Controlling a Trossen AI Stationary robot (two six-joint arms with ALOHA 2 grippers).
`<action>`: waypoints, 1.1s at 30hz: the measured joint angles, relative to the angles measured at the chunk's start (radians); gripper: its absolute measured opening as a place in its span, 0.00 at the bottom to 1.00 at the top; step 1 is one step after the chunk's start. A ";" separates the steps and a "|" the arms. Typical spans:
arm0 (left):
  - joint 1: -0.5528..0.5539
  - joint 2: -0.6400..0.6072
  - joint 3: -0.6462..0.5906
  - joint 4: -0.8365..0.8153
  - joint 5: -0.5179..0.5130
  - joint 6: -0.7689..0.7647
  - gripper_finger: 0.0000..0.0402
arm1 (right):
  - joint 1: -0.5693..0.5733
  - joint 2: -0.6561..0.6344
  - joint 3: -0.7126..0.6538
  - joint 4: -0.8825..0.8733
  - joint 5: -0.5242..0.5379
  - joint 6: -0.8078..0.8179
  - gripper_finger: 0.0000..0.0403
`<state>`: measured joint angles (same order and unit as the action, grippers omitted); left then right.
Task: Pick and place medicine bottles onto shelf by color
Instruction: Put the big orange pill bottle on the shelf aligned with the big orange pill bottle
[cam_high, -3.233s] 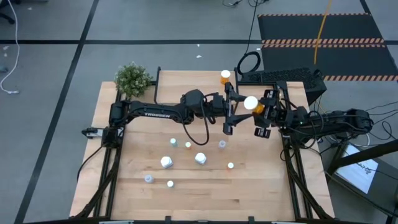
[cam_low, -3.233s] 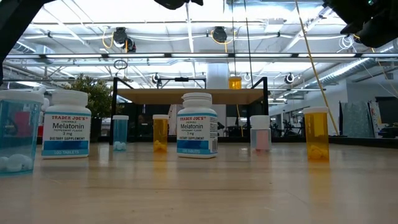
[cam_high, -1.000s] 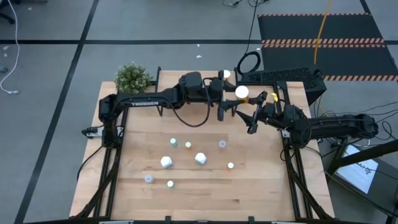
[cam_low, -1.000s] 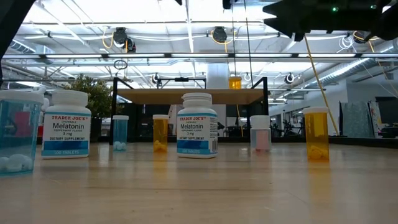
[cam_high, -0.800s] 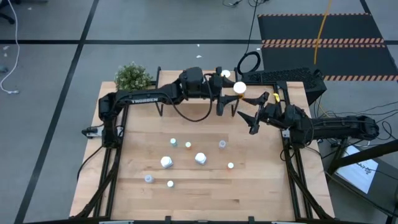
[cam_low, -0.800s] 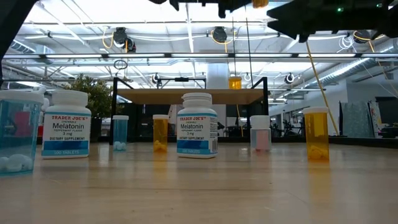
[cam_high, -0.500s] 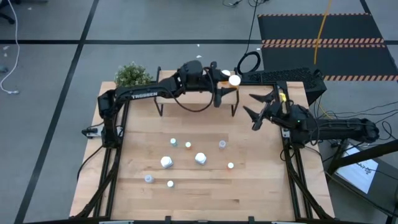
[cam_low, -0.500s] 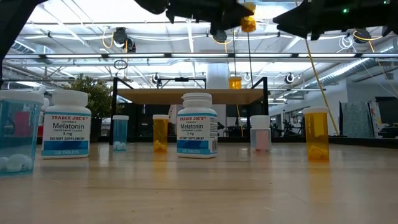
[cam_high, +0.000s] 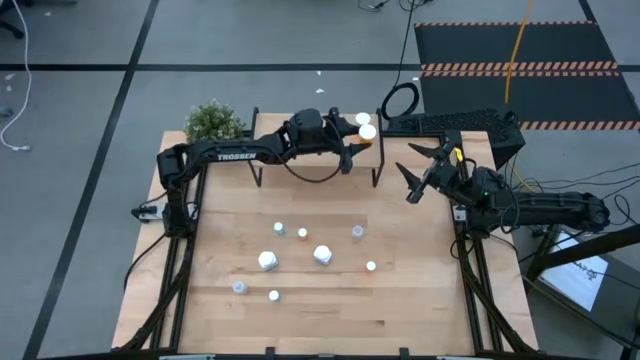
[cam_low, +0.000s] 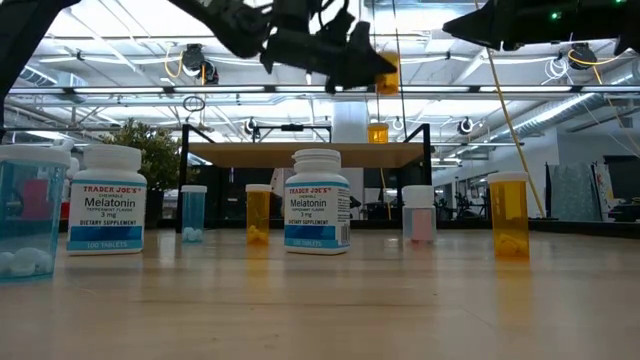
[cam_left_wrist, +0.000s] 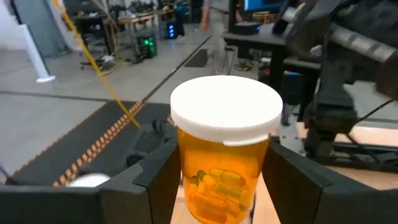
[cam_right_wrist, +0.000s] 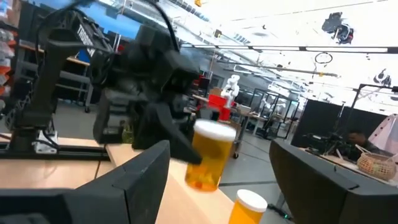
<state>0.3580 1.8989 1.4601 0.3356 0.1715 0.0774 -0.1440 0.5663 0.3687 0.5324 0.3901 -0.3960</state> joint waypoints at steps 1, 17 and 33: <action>0.001 0.001 -0.014 0.019 -0.003 -0.008 0.52 | 0.000 0.000 0.000 -0.001 0.000 -0.011 0.67; -0.022 0.060 -0.066 0.109 -0.187 -0.068 0.52 | 0.000 0.000 0.000 0.001 0.000 -0.081 0.67; -0.048 0.121 -0.064 0.153 -0.339 -0.183 0.52 | 0.000 0.000 0.000 0.001 0.001 -0.080 0.67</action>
<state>0.3101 2.0194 1.3960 0.4882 -0.1671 -0.1052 -0.1444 0.5663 0.3687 0.5335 0.3908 -0.4759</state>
